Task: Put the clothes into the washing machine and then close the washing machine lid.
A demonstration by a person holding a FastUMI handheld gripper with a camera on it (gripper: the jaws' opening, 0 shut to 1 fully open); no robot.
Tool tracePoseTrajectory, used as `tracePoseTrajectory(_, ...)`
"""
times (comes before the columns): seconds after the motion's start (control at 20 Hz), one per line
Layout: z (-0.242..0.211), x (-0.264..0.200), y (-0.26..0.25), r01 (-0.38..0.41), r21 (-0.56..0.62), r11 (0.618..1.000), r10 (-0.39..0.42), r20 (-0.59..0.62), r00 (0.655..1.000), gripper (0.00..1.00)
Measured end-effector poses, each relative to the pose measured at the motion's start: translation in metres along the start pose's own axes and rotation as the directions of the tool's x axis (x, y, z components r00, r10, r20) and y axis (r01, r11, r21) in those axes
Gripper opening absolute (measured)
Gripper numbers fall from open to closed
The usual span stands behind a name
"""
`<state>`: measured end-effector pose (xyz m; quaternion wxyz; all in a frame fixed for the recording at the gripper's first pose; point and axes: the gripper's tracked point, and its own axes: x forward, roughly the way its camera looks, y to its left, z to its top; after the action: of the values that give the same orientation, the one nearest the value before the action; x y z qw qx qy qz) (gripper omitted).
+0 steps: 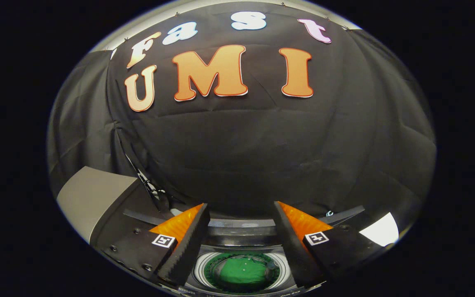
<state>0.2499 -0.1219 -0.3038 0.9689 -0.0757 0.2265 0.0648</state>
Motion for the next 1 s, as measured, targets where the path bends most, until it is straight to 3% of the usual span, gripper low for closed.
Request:
tracePoseTrajectory(0.3, -0.034, -0.029, 0.002, -0.012, 0.012, 1.000, 0.012, -0.023, 1.000, 0.99)
tracePoseTrajectory(0.6, -0.133, -0.043, -0.011, 0.007, 0.051, 0.999, 0.004, -0.204, 0.979, 1.00)
tracePoseTrajectory(0.75, -0.128, -0.048, -0.022, 0.023, 0.061, 0.998, -0.010, -0.201, 0.980, 1.00)
tracePoseTrajectory(1.0, -0.077, -0.056, -0.044, 0.041, 0.053, 0.998, -0.035, -0.111, 0.993, 1.00)
